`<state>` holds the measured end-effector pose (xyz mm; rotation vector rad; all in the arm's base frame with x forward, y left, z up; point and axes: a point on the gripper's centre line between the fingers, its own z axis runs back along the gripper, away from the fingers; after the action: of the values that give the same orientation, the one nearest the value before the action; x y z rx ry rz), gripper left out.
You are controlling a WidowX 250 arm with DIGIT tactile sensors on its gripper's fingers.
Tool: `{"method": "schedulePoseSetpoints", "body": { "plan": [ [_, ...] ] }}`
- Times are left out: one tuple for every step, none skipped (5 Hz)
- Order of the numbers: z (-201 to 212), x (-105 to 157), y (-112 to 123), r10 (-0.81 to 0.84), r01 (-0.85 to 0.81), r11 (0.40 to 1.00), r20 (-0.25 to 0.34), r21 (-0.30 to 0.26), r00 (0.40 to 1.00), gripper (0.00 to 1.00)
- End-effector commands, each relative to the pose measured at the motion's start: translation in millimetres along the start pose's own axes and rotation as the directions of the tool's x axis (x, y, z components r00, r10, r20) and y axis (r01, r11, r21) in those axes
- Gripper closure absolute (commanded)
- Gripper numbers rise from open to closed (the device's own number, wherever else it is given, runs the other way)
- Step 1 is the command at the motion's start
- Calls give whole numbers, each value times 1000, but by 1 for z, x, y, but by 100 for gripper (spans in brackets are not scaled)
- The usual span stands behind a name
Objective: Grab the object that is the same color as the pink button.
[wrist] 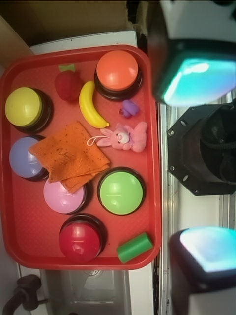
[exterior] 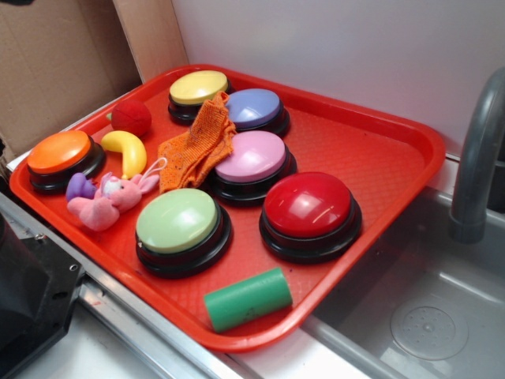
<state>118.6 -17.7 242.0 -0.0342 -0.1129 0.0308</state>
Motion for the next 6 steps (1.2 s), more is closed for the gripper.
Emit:
{"method": "schedulePoseSetpoints", "body": {
  "plan": [
    [0, 0, 0, 0, 0, 1000, 0, 0, 1000, 0],
    [-22, 2, 7, 139, -138, 990, 19, -12, 990, 0],
    [-48, 2, 16, 276, -277, 961, 27, 24, 961, 0],
    [-77, 1, 25, 411, -413, 908, 39, 74, 911, 0],
    [-106, -1, 39, 540, -545, 829, 71, 126, 838, 0],
    [-132, -4, 52, 661, -668, 739, 96, 91, 744, 0]
  ]
}}
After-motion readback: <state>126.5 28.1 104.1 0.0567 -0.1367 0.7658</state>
